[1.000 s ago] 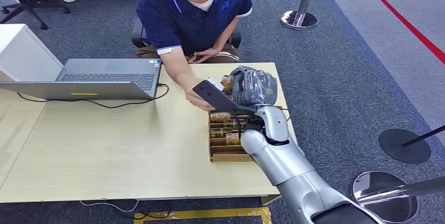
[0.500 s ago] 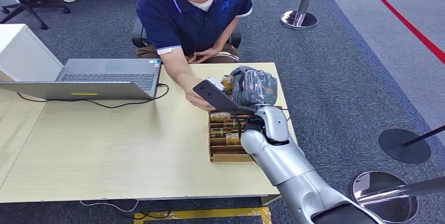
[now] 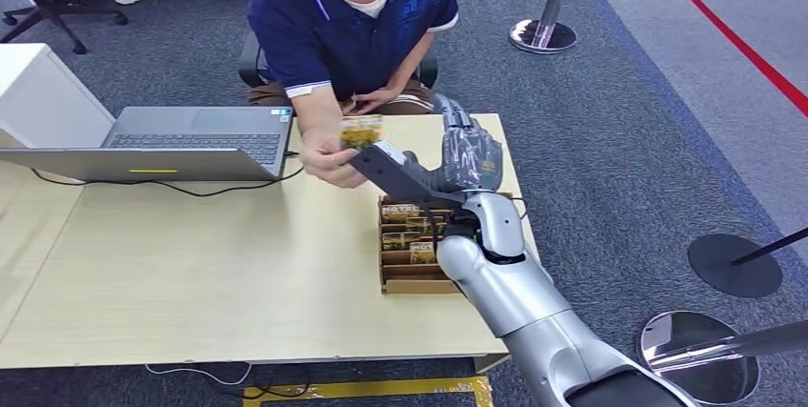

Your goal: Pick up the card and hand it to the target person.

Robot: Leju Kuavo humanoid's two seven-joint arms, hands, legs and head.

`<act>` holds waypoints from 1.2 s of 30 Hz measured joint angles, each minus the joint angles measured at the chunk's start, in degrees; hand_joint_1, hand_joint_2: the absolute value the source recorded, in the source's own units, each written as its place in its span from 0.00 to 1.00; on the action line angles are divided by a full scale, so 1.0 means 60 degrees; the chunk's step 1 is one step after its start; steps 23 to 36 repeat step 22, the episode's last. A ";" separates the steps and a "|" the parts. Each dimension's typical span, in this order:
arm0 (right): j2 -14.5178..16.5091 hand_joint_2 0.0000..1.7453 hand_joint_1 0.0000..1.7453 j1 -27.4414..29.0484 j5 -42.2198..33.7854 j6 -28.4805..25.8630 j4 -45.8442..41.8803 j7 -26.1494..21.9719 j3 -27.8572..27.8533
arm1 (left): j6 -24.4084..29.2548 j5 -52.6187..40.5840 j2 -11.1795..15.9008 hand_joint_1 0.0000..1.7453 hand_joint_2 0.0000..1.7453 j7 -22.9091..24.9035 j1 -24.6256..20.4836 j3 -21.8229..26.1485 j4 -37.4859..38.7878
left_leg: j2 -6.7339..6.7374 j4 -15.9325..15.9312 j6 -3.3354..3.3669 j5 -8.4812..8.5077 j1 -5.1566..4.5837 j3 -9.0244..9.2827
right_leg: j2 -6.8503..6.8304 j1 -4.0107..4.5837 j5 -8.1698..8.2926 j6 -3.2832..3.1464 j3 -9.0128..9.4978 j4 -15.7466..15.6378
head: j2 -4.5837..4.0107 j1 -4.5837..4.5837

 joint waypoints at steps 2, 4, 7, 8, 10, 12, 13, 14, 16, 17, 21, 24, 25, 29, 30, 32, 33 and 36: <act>0.0000 1.00 0.00 0.0000 0.0001 0.0007 0.0000 0.0007 0.0000 | 0.0006 0.0000 0.0000 0.00 0.00 0.0003 0.0000 0.0000 0.0000 | 0.0000 0.0000 0.0000 0.0000 0.0000 0.0000 | 0.0000 0.0000 0.0000 0.0000 0.0000 0.0000 | 0.0000 0.0000; 0.0000 1.00 0.00 0.0000 0.0000 0.0013 0.0000 0.0009 0.0000 | 0.0006 0.0000 0.0000 0.00 0.00 0.0007 0.0000 0.0000 0.0000 | 0.0000 0.0000 0.0000 0.0000 0.0000 0.0000 | 0.0000 0.0000 0.0000 0.0000 0.0000 0.0000 | 0.0000 0.0000; -0.0002 1.00 0.05 0.0004 -0.0063 -0.0039 -0.0010 0.0006 -0.0001 | 0.0009 0.0001 0.0000 0.00 0.00 0.0014 0.0000 0.0000 0.0000 | 0.0000 0.0000 0.0000 0.0000 0.0000 0.0001 | 0.0000 0.0000 0.0000 0.0000 -0.0001 0.0000 | 0.0000 0.0000; -0.0006 1.00 0.10 0.0014 -0.0125 -0.0106 -0.0035 -0.0009 -0.0003 | 0.0013 0.0010 0.0000 0.00 0.00 0.0015 0.0000 0.0000 0.0000 | 0.0000 0.0000 0.0000 0.0000 0.0000 0.0001 | 0.0000 0.0000 0.0000 0.0000 -0.0001 0.0000 | 0.0000 0.0000; -0.0030 1.00 0.58 0.0065 -0.0306 -0.0309 -0.0159 -0.0089 -0.0019 | 0.0019 0.0073 0.0000 0.00 0.00 0.0014 0.0001 0.0000 0.0000 | 0.0001 0.0001 0.0000 0.0000 0.0000 0.0002 | 0.0000 0.0000 0.0000 0.0000 -0.0002 -0.0001 | 0.0000 0.0000; -0.0081 1.00 0.93 0.0165 -0.0484 -0.0516 -0.0413 -0.0210 -0.0062 | 0.0021 0.0150 0.0000 0.00 0.00 0.0010 0.0003 0.0000 0.0000 | 0.0001 0.0001 0.0000 0.0000 0.0000 0.0003 | 0.0000 0.0000 0.0000 0.0000 -0.0002 -0.0001 | 0.0000 0.0001; -0.0116 1.00 0.86 0.0230 -0.0558 -0.0606 -0.0585 -0.0272 -0.0090 | 0.0021 0.0180 0.0000 0.00 0.00 0.0009 0.0004 0.0000 0.0000 | 0.0001 0.0001 0.0000 0.0000 0.0000 0.0003 | 0.0000 0.0000 0.0000 0.0000 -0.0002 -0.0002 | -0.0001 0.0001; -0.0157 1.00 0.78 0.0308 -0.0618 -0.0681 -0.0789 -0.0331 -0.0126 | 0.0021 0.0210 0.0000 0.00 0.00 0.0008 0.0005 0.0000 0.0000 | 0.0001 0.0001 0.0000 0.0000 -0.0001 0.0002 | 0.0000 0.0000 0.0000 0.0000 -0.0003 -0.0002 | -0.0001 0.0001; -0.0253 1.00 0.67 0.0493 -0.0717 -0.0826 -0.1275 -0.0445 -0.0219 | 0.0022 0.0293 0.0000 0.00 0.00 0.0009 0.0008 0.0002 0.0000 | 0.0000 0.0002 0.0000 0.0000 -0.0001 0.0002 | 0.0000 0.0000 0.0000 0.0000 -0.0003 -0.0003 | -0.0001 0.0001; -0.0304 1.00 0.70 0.0603 -0.0758 -0.0911 -0.1548 -0.0498 -0.0282 | 0.0025 0.0335 0.0000 0.00 0.00 0.0010 0.0010 0.0003 0.0000 | 0.0000 0.0002 0.0000 0.0000 -0.0001 0.0002 | 0.0000 0.0000 0.0000 0.0000 -0.0003 -0.0003 | 0.0000 0.0002; -0.0558 1.00 0.64 0.1198 -0.0896 -0.1348 -0.2873 -0.0711 -0.0698 | 0.0102 0.0495 -0.0003 0.00 0.00 0.0010 0.0022 0.0004 0.0000 | -0.0001 0.0002 0.0001 -0.0001 -0.0001 0.0001 | -0.0002 0.0000 0.0000 0.0000 -0.0005 -0.0006 | 0.0000 0.0001; -0.0590 1.00 0.61 0.1283 -0.0915 -0.1399 -0.3047 -0.0740 -0.0763 | 0.0116 0.0514 -0.0004 0.00 0.00 0.0009 0.0024 0.0004 0.0000 | -0.0001 0.0002 0.0001 -0.0002 -0.0001 0.0000 | -0.0002 0.0000 0.0000 0.0000 -0.0005 -0.0006 | 0.0000 0.0001; -0.0590 1.00 0.61 0.1283 -0.0915 -0.1399 -0.3047 -0.0740 -0.0763 | 0.0116 0.0514 -0.0004 0.00 0.00 0.0009 0.0024 0.0004 0.0000 | -0.0001 0.0002 0.0001 -0.0002 -0.0001 0.0000 | -0.0002 0.0000 0.0000 0.0000 -0.0005 -0.0006 | 0.0000 0.0001; -0.0590 1.00 0.61 0.1283 -0.0915 -0.1399 -0.3047 -0.0740 -0.0763 | 0.0116 0.0514 -0.0004 0.00 0.00 0.0009 0.0024 0.0004 0.0000 | -0.0001 0.0002 0.0001 -0.0002 -0.0001 0.0000 | -0.0002 0.0000 0.0000 0.0000 -0.0005 -0.0006 | 0.0000 0.0001; -0.0590 1.00 0.61 0.1283 -0.0915 -0.1399 -0.3047 -0.0740 -0.0763 | 0.0116 0.0514 -0.0004 0.00 0.00 0.0009 0.0024 0.0004 0.0000 | -0.0001 0.0002 0.0001 -0.0002 -0.0001 0.0000 | -0.0002 0.0000 0.0000 0.0000 -0.0005 -0.0006 | 0.0000 0.0001; -0.0590 1.00 0.61 0.1283 -0.0915 -0.1399 -0.3047 -0.0740 -0.0763 | 0.0116 0.0514 -0.0004 0.00 0.00 0.0009 0.0024 0.0004 0.0000 | -0.0001 0.0002 0.0001 -0.0002 -0.0001 0.0000 | -0.0002 0.0000 0.0000 0.0000 -0.0005 -0.0006 | 0.0000 0.0001; -0.0590 1.00 0.61 0.1283 -0.0915 -0.1399 -0.3047 -0.0740 -0.0763 | 0.0116 0.0514 -0.0004 0.00 0.00 0.0009 0.0024 0.0004 0.0000 | -0.0001 0.0002 0.0001 -0.0002 -0.0001 0.0000 | -0.0002 0.0000 0.0000 0.0000 -0.0005 -0.0006 | 0.0000 0.0001; -0.0590 1.00 0.61 0.1283 -0.0915 -0.1399 -0.3047 -0.0740 -0.0763 | 0.0116 0.0514 -0.0004 0.00 0.00 0.0009 0.0024 0.0004 0.0000 | -0.0001 0.0002 0.0001 -0.0002 -0.0001 0.0000 | -0.0002 0.0000 0.0000 0.0000 -0.0005 -0.0006 | 0.0000 0.0001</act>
